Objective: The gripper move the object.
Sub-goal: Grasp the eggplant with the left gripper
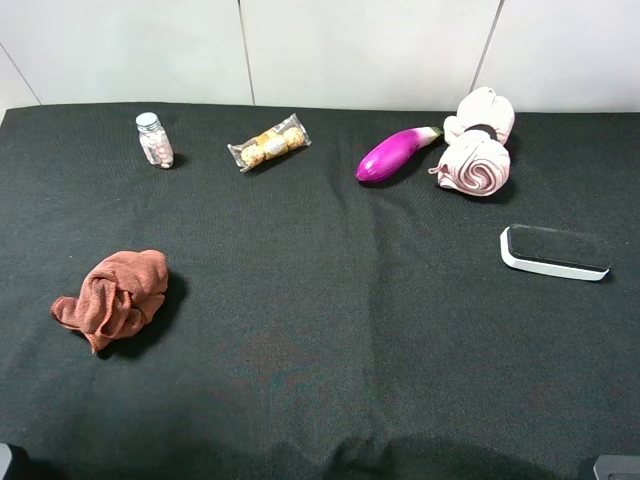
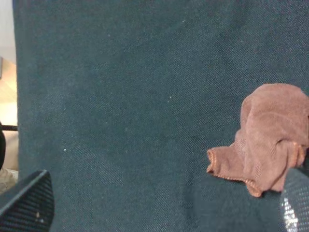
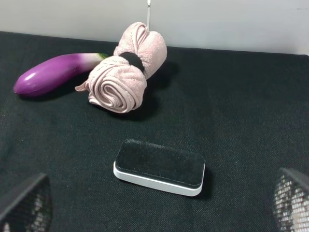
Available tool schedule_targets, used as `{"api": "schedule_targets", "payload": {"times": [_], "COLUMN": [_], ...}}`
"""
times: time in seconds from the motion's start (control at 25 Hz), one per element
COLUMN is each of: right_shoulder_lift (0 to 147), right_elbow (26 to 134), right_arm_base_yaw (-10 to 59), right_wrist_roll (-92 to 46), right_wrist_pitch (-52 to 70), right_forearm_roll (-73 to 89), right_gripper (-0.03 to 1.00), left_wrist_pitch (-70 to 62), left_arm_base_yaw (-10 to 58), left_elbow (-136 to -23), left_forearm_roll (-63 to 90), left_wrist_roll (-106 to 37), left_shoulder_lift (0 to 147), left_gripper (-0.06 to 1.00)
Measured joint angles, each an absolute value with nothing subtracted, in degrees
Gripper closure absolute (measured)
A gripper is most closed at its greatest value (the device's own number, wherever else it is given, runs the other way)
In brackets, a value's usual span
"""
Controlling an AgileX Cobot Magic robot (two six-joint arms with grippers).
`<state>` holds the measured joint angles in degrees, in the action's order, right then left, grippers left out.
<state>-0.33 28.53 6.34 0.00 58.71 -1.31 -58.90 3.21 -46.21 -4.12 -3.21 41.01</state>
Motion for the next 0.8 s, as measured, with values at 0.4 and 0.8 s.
{"api": "schedule_targets", "payload": {"times": [0.4, 0.8], "right_shoulder_lift": [-0.3, -0.3], "right_elbow": [28.5, 28.5], "right_arm_base_yaw": [6.3, 6.3], "right_wrist_roll": [0.0, 0.0], "right_wrist_pitch": [58.7, 58.7], "right_forearm_roll": [-1.3, -1.3], "right_gripper": [0.27, 0.27], "left_wrist_pitch": [-56.3, -53.5], "left_arm_base_yaw": [6.1, 16.0], "left_elbow": [-56.5, -68.7], "left_forearm_roll": [0.4, 0.5], "left_wrist_roll": [-6.5, -6.9], "left_shoulder_lift": [58.7, 76.9], "left_gripper": [-0.05, -0.05]}}
